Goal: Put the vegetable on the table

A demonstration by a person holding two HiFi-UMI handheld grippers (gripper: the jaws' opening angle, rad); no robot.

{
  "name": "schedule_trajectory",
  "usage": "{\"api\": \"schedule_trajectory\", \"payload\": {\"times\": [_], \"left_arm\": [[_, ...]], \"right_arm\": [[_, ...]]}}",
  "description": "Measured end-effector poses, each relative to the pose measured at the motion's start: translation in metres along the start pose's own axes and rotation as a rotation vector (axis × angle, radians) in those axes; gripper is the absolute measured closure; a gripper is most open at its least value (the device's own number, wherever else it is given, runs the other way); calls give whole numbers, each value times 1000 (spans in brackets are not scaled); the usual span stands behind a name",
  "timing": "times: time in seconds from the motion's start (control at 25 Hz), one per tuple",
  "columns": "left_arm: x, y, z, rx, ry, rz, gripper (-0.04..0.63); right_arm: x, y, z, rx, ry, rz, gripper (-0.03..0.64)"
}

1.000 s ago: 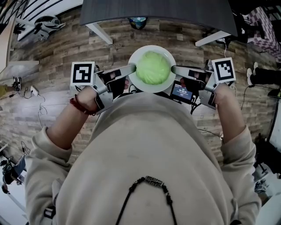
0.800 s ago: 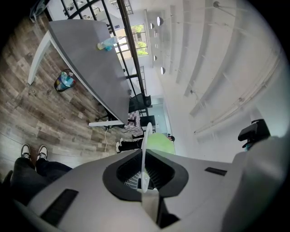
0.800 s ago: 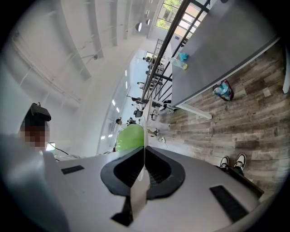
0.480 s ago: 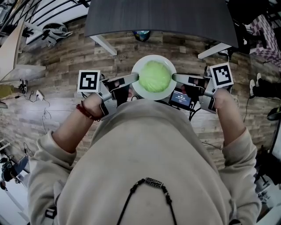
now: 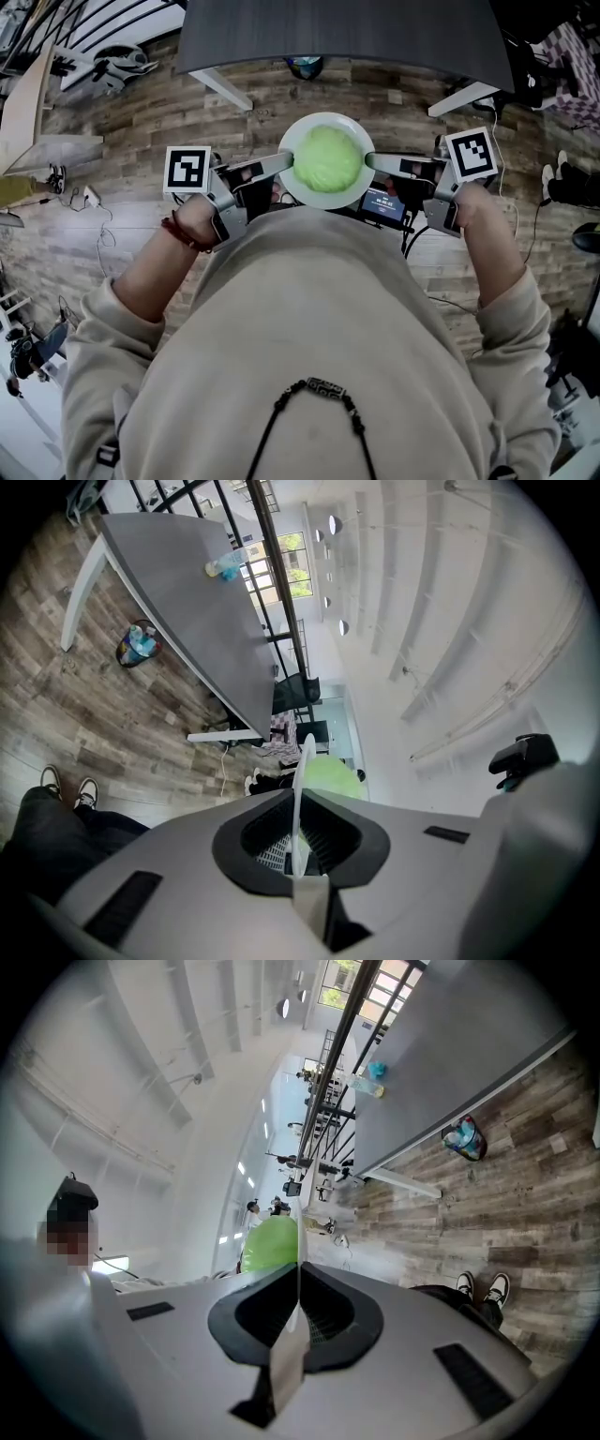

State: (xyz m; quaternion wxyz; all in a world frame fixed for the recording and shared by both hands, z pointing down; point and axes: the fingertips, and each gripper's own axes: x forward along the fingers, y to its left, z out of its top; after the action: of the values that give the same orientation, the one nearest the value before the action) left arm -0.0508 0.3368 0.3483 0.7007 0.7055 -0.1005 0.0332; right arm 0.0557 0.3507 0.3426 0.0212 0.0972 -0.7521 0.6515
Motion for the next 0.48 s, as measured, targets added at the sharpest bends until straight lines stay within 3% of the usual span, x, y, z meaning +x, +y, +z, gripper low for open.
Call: {"api": "schedule_trajectory", "payload": {"times": [0.48], "left_arm": [[6,0,5,4,-14,-26,574]], "right_arm": [[-3,-2,3,-7,-44,-9,591]]}}
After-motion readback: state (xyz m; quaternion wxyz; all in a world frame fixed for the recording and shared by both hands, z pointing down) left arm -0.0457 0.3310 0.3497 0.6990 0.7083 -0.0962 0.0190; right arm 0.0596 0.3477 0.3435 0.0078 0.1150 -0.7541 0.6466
